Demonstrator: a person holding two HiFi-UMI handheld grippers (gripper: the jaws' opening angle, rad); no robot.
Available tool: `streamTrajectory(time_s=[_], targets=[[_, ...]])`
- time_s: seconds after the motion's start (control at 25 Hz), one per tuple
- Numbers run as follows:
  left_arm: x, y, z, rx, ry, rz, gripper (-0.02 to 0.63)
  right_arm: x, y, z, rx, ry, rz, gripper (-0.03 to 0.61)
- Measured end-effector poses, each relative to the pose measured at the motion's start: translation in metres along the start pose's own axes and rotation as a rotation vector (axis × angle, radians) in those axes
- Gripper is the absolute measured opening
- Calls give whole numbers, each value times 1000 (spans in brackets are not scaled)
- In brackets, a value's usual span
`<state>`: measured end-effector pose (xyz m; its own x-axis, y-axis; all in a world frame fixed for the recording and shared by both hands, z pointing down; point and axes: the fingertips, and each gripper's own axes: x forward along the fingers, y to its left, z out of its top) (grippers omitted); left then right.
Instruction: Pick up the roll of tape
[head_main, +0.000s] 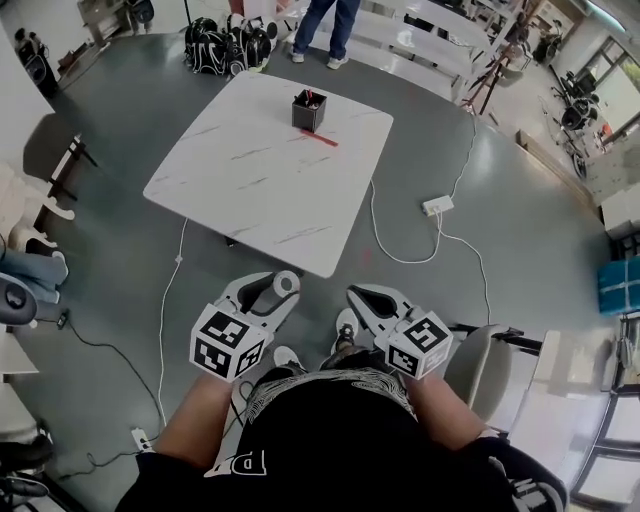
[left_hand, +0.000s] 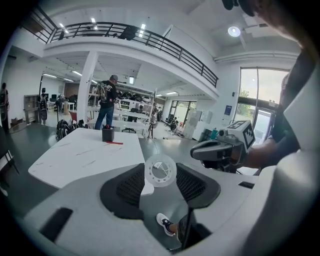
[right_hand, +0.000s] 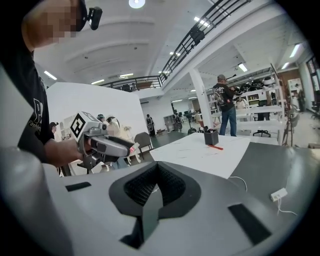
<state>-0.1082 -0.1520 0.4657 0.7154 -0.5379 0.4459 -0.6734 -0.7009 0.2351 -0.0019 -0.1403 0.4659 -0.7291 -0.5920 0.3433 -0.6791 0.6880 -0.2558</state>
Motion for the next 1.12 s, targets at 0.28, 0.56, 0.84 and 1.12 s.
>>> streamTrajectory(time_s=[0.28, 0.56, 0.84, 1.12], targets=[[-8, -3, 5, 6, -15, 26, 207, -2, -10, 8, -13, -7, 4, 3], [-1, -12, 9, -28, -27, 77, 207, -8, -17, 25, -83, 15, 79, 3], [15, -27, 16, -37, -28, 109, 207, -19, -42, 29, -92, 23, 104, 3], [27, -37, 19, -27, -13, 126, 208, -27, -65, 33, -82, 6, 101, 4]])
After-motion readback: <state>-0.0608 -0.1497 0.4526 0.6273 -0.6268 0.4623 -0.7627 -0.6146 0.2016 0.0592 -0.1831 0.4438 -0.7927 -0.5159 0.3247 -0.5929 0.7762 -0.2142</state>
